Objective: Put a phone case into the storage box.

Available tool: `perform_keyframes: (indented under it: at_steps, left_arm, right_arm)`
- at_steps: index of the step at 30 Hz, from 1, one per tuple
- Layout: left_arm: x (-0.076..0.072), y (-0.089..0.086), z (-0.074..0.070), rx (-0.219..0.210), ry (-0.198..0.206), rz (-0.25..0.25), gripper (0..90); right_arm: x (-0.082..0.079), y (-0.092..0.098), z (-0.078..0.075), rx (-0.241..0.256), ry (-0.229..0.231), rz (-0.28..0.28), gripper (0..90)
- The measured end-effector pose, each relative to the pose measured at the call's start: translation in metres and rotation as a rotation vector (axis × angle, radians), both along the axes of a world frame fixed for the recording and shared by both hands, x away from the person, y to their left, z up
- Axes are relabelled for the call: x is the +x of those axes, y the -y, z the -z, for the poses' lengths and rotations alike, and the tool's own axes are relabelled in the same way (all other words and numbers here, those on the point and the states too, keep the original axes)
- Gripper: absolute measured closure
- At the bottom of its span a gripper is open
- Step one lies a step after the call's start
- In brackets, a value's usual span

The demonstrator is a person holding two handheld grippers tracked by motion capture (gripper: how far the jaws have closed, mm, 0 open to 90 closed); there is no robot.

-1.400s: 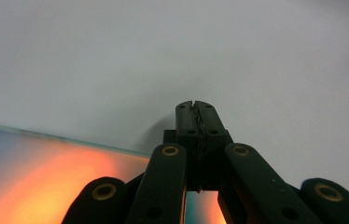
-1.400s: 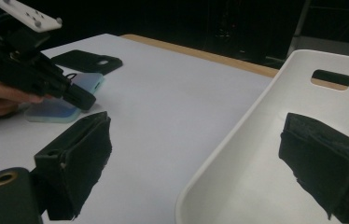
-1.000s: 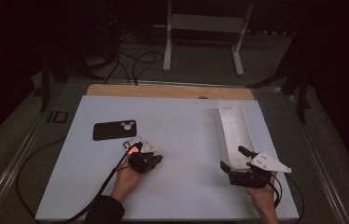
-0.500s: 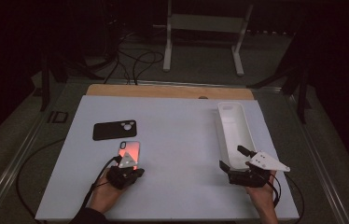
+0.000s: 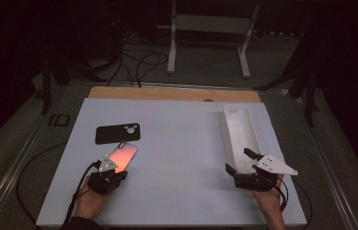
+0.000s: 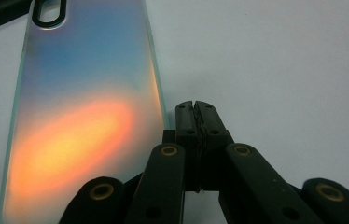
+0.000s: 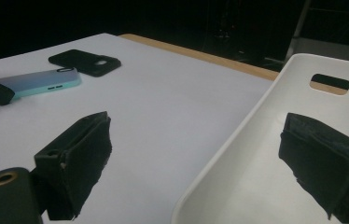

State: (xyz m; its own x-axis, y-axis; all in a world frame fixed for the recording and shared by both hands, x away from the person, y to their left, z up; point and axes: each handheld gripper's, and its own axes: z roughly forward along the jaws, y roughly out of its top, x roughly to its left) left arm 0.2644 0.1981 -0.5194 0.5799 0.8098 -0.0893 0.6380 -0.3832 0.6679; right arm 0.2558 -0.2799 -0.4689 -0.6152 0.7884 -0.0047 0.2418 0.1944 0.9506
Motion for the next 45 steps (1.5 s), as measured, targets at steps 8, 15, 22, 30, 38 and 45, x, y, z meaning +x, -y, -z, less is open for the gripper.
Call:
perform_keyframes:
  at_steps: [8, 15, 22, 30, 38, 45]
  left_arm:
    - [-0.005, -0.001, -0.02, -0.096, 0.13, 0.005, 82.8]
    - [-0.022, -0.03, -0.049, -0.255, 0.352, -0.062, 64.2]
    - [-0.035, -0.05, -0.057, -0.253, 0.428, -0.106, 39.9]
    - [-0.035, -0.053, -0.053, -0.199, 0.401, -0.158, 3.6]
    - [-0.03, -0.054, -0.049, -0.177, 0.35, -0.161, 0.0]
    - [-0.017, -0.045, -0.046, -0.111, 0.263, -0.146, 0.0]
  right_arm:
    - [0.001, 0.0, 0.0, -0.001, 0.0, -0.002, 9.1]
    - [0.0, -0.001, 0.001, 0.0, -0.001, -0.002, 9.0]
    - [-0.001, -0.001, 0.002, 0.0, -0.001, -0.008, 9.0]
    - [-0.002, -0.002, 0.002, 0.003, 0.001, -0.015, 9.0]
    - [-0.001, -0.004, 0.003, -0.003, 0.0, -0.018, 9.0]
    - [-0.002, -0.002, 0.002, 0.003, -0.005, -0.012, 9.0]
